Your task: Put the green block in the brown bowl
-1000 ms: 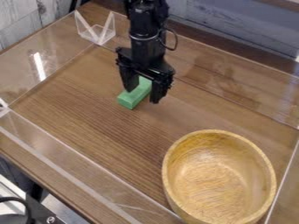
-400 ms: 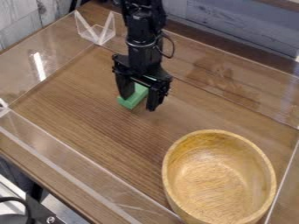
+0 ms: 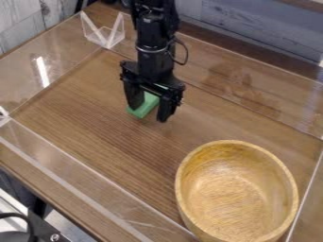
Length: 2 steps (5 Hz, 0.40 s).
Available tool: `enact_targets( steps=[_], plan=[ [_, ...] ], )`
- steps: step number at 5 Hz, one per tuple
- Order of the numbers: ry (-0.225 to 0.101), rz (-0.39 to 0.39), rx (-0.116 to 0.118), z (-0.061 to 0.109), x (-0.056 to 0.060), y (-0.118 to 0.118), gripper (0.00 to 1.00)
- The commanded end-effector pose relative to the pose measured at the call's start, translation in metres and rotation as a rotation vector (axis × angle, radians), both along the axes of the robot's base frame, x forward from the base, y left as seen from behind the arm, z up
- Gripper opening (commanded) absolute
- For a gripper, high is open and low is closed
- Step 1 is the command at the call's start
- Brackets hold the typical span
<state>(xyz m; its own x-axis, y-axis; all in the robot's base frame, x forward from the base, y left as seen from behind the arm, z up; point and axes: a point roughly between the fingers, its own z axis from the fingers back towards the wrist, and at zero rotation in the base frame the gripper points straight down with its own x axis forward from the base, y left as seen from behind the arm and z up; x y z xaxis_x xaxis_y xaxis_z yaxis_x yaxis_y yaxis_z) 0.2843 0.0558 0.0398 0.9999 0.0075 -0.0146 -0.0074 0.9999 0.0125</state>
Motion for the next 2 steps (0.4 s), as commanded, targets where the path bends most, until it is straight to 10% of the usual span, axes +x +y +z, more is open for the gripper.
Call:
enact_targets(
  steps=[1, 2],
  plan=[
    [-0.064, -0.012, 0.016, 0.0212, 0.0059, -0.0017, 1.00],
    [-0.063, -0.015, 0.014, 0.0236, 0.0040, -0.0037, 1.00]
  ],
)
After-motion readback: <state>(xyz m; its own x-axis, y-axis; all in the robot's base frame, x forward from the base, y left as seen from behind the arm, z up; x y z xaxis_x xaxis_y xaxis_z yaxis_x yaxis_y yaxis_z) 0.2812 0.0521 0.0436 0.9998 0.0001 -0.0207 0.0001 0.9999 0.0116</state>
